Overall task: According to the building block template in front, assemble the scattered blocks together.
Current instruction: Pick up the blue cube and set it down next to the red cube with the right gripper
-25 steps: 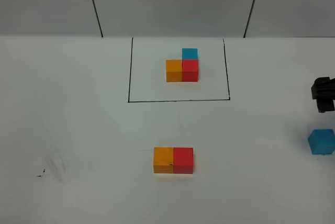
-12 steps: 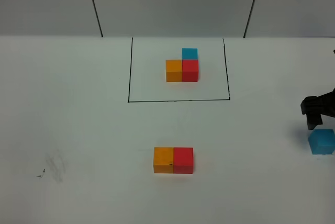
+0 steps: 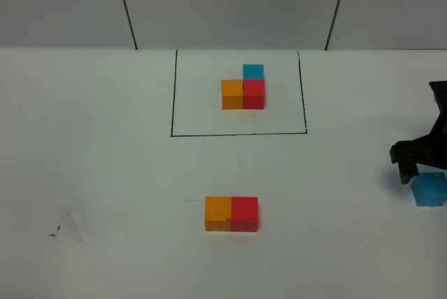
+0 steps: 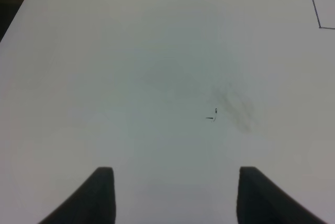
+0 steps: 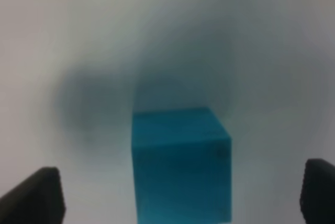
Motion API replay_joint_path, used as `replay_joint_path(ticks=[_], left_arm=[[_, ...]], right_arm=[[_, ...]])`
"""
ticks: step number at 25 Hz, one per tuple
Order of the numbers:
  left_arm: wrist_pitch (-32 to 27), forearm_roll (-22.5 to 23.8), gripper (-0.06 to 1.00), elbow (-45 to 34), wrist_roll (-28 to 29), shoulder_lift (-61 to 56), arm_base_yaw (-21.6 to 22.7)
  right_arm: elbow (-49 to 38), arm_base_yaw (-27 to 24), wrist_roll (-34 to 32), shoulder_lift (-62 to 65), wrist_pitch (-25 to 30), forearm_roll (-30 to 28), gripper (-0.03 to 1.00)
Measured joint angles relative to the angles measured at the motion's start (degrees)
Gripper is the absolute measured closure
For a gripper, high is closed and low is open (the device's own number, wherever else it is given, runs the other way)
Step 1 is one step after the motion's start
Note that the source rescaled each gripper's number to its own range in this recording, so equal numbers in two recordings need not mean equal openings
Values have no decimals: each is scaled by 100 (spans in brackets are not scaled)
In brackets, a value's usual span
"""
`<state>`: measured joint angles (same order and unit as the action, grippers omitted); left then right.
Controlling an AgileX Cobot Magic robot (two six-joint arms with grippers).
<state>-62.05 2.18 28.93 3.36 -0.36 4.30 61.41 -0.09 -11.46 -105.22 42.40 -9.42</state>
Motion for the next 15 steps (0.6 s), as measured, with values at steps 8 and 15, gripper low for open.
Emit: replay_joint_path(ticks=[8,15], left_arm=[[0,0,77,0,-6,0,0],[0,0,77,0,-6,0,0]], right_arm=[[-209,-178,15,-269,-316,106,11],[-293,-185,136,-269,-769,143,15]])
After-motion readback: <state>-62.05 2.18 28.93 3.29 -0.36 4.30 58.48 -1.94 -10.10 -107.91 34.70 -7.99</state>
